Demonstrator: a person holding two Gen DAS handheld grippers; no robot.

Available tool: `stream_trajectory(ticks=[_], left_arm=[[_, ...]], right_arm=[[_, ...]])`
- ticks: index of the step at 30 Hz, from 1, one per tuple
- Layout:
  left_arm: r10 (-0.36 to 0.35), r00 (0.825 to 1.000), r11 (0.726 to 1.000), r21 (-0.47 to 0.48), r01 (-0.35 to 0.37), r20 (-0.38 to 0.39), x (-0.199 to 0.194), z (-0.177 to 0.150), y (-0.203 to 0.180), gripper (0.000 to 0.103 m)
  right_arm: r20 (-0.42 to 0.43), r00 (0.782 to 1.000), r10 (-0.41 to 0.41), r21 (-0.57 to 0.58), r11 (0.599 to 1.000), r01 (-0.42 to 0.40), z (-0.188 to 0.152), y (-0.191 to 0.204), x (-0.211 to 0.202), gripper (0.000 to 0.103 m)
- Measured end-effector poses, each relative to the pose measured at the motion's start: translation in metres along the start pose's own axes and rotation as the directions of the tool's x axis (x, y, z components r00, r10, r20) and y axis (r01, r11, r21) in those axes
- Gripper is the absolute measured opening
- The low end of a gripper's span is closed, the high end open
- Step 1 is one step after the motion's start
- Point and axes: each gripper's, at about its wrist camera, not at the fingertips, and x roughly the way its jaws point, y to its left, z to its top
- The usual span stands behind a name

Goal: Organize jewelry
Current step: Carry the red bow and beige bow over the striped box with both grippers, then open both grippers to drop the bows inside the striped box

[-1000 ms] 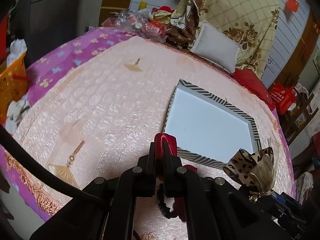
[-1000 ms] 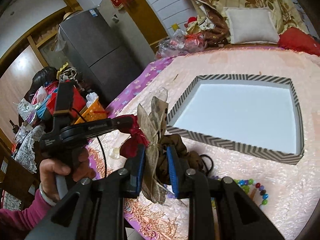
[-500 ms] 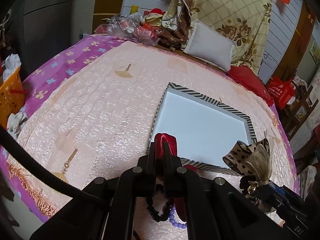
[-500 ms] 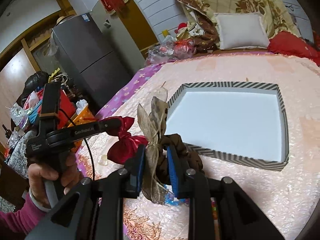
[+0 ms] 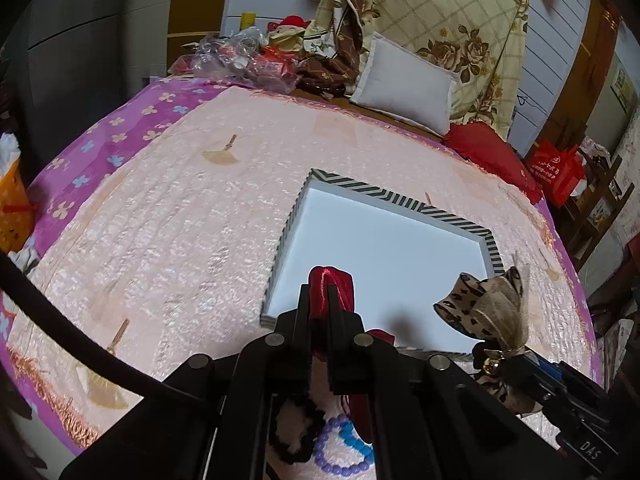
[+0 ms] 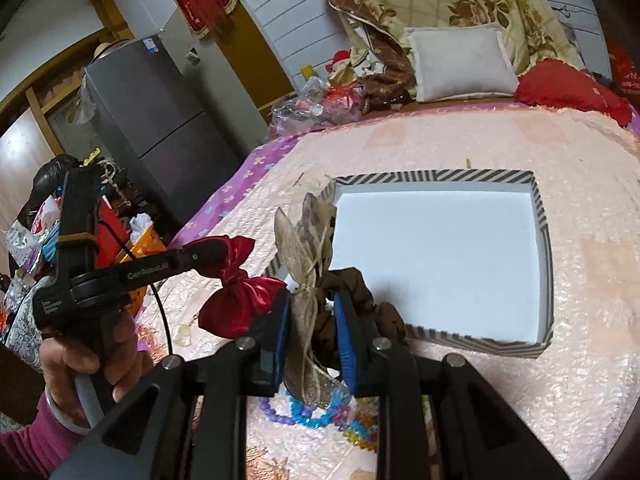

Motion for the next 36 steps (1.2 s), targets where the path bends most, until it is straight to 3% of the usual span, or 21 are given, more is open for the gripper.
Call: stream_trajectory(ticks=[5, 10, 22, 28, 34, 36], left_arm=[[-0.013, 1.000, 1.000, 0.012, 0.013, -0.009, 0.017, 0.011, -0.007, 0.004], [-0.050, 0.997, 0.998, -0.041, 0.047, -0.053, 0.046, 0.023, 0.001, 0.004], [0.009, 0.994, 0.997, -0.075, -0.017, -0.111, 0.109, 0.019, 0.022, 0.004], [0.017, 0.990, 0.998, -0.055, -0.025, -0.139, 0.121, 0.010, 0.026, 0.005], [-0.004, 0.989, 1.000, -0.010, 0.002, -0.149, 0.121, 0.009, 0.023, 0.020], [-0.010, 0.989, 1.000, 0.004, 0.010, -0.147, 0.118, 0.009, 0.020, 0.032]], right_arm=[[-0.010, 1.000, -0.027, 0.005, 1.000, 0.027, 0.014, -0.010, 0.014, 0.022], [-0.031, 0.998, -0.055, 0.003, 0.998, 0.055, 0.036, -0.018, 0.040, 0.022], [-0.145, 0.976, -0.163, -0.035, 0.987, 0.159, 0.079, -0.032, 0.160, 0.022], [-0.196, 0.973, -0.121, -0.001, 0.992, 0.123, 0.080, -0.025, 0.208, 0.022], [-0.195, 0.979, -0.066, 0.053, 0.996, 0.078, 0.073, -0.027, 0.206, 0.034], [-0.179, 0.982, -0.062, 0.084, 0.993, 0.078, 0.073, -0.032, 0.190, 0.042]])
